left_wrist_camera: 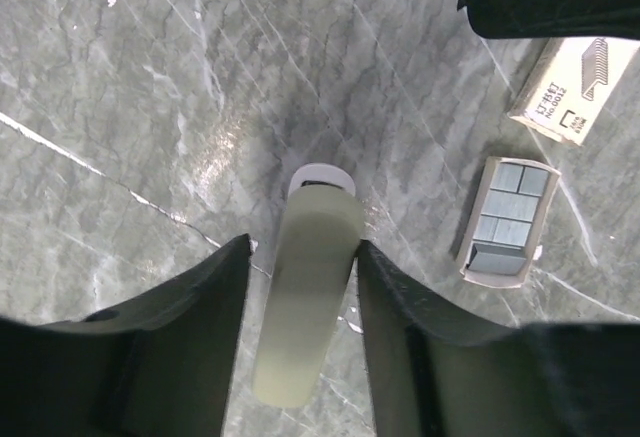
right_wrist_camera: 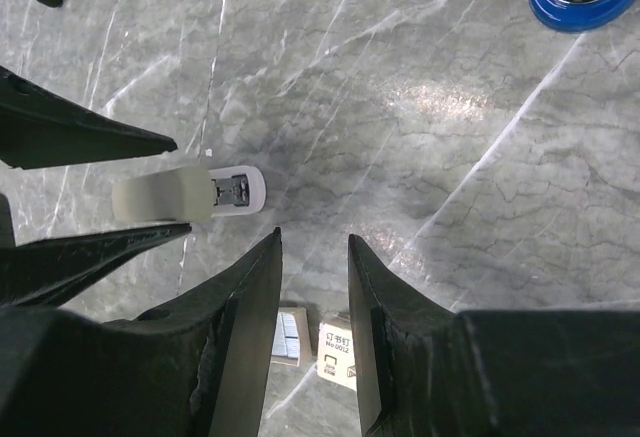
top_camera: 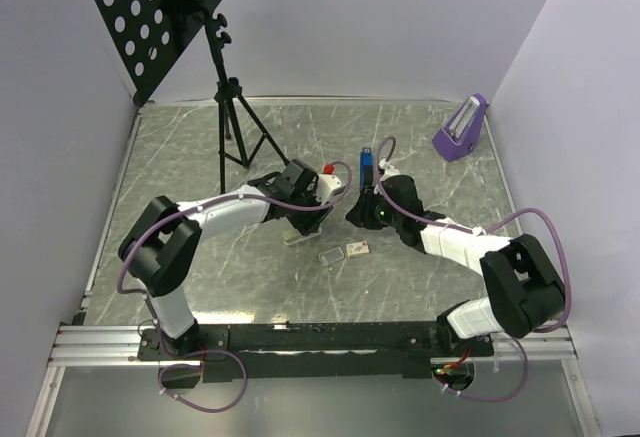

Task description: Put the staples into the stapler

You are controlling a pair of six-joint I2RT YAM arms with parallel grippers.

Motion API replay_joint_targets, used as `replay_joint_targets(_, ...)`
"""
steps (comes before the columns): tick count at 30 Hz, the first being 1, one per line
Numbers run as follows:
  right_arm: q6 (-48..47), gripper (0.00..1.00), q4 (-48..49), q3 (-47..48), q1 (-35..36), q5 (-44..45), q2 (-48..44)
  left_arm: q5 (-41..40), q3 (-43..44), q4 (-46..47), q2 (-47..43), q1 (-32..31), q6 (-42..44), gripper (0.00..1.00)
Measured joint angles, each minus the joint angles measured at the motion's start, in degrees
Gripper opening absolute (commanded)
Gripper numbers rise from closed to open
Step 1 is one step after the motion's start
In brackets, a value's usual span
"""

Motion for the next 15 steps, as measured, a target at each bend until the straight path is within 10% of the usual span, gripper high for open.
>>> replay_joint_targets(8,0.0,0.40,0.0,0.0,-0.2,-0.3,0.2,0.0,1.6,-1.0,2.1,-0.4,0.9,0.01)
replay_joint_targets(15,0.0,0.40,0.4,0.0,-0.6,-1.1,1.4,-0.7,2.7,-1.6,4.4,-0.8,1.3,0.01)
